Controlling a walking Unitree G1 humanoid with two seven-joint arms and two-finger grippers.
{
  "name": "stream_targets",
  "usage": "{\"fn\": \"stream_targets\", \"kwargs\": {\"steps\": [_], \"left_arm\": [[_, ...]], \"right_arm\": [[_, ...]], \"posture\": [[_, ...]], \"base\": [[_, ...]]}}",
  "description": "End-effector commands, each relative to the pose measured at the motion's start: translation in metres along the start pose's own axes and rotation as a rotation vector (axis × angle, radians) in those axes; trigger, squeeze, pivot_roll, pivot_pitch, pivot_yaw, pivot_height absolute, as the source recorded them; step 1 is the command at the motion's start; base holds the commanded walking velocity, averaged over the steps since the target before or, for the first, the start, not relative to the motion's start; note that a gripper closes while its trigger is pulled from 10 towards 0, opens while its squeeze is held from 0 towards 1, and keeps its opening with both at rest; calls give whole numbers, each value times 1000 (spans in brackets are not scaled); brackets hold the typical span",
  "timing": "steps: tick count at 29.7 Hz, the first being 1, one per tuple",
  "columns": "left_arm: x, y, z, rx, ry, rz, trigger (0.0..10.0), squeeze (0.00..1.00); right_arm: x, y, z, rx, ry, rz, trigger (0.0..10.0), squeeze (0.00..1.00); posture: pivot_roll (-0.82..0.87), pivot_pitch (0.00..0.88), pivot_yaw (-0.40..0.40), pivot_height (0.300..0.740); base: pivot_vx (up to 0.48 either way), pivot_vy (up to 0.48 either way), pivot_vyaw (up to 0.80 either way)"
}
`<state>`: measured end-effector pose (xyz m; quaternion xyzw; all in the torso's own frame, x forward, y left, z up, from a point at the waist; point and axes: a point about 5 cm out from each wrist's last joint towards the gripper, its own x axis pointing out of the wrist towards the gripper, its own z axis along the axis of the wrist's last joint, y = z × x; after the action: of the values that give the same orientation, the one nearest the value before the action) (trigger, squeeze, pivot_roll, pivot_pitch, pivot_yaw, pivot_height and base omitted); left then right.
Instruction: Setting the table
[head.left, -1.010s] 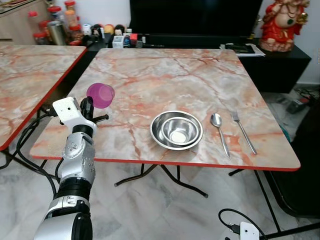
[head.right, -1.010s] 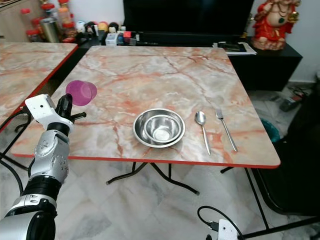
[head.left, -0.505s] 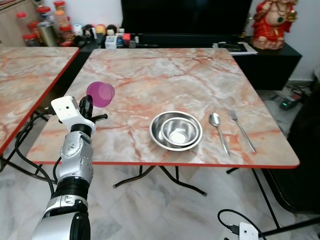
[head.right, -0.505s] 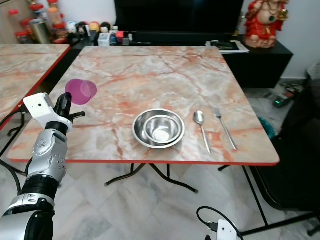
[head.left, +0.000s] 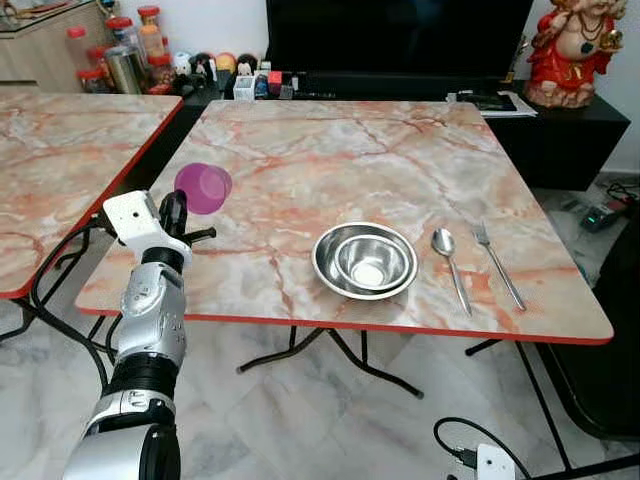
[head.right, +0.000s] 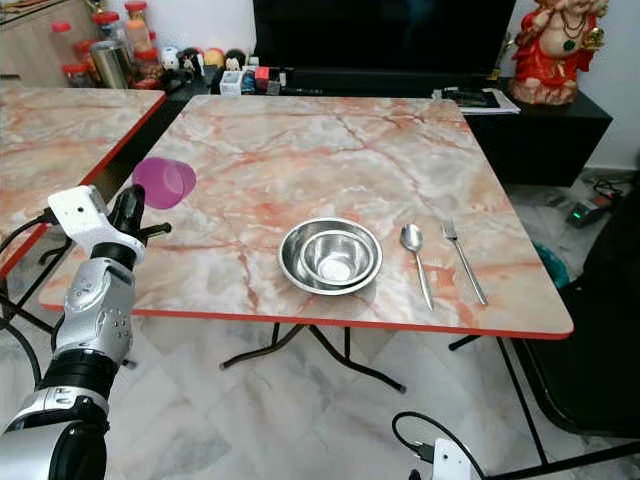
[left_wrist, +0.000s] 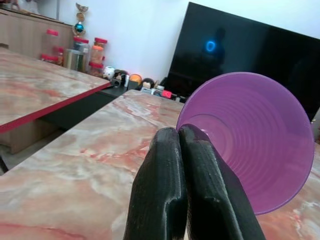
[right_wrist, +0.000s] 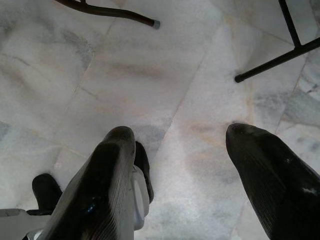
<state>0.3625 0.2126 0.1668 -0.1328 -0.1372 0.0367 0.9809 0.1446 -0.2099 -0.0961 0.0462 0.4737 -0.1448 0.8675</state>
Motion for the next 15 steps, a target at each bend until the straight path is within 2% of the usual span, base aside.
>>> {"fn": "stream_targets", "kwargs": {"steps": [1,6,10,14,15], "left_arm": [[1,-3,4,1,-14,-10,10000,0],[2,-5,4,-4,-14,-14,10000,0],[3,-7,4,-1,-14,-20,10000,0],[2,-8,2,1,-10,-23,10000,0],[2,-7,2,2,-8,-23,10000,0]], "right_arm": [[0,0,0,-4,0,-4,10000,0],[0,-1,0,-3,-1,-7,10000,0],[0,-2,1,-6,8,-14,10000,0],[0,-2,1,-17,9,-14,10000,0],[0,-3,2,-27,4,-16,10000,0]], "posture": [[12,0,11,740],[12,0,11,740],[11,0,11,740],[9,0,11,740],[9,0,12,740]], "base": [[0,0,0],[0,0,0],[262,0,0],[272,0,-611],[270,0,0]]}}
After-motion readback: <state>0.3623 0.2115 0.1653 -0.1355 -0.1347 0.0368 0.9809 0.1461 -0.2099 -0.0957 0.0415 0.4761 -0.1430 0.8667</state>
